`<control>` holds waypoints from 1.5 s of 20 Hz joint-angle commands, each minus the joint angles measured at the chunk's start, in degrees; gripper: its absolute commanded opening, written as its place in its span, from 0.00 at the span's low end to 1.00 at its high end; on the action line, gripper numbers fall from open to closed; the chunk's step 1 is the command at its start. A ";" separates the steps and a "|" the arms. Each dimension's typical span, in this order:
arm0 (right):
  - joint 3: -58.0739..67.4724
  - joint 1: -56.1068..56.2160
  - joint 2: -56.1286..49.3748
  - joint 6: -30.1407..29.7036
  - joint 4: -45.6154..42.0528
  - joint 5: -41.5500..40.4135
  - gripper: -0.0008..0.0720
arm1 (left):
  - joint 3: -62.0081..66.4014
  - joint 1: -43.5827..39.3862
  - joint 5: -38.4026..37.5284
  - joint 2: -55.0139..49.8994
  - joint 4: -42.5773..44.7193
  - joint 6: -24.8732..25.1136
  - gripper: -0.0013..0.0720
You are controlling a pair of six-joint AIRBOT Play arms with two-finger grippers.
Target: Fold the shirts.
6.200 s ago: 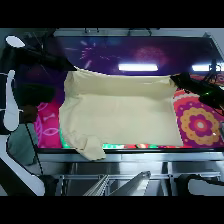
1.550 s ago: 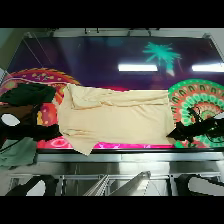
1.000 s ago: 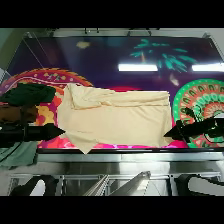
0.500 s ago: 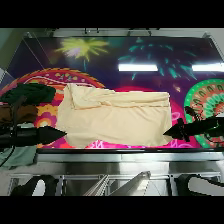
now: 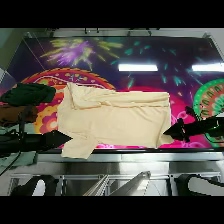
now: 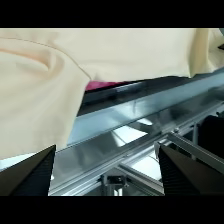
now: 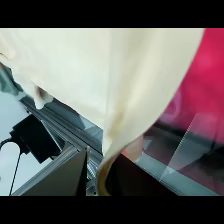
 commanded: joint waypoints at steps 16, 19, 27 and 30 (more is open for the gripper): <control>-2.03 -13.90 0.02 0.13 -8.41 -12.13 0.59 | 3.08 -0.17 18.49 -37.33 14.05 2.12 0.97; -3.80 -13.90 0.02 -1.22 -8.35 -12.55 0.59 | 4.74 -3.15 18.56 -42.12 12.09 4.33 0.97; -6.32 -12.04 -1.25 -1.75 -9.40 -11.52 0.59 | 4.98 -12.44 18.97 -43.80 3.28 12.68 0.06; -6.29 -9.05 -1.40 -2.99 -9.20 -9.73 0.59 | 5.27 -12.44 16.26 -43.82 3.21 12.66 0.06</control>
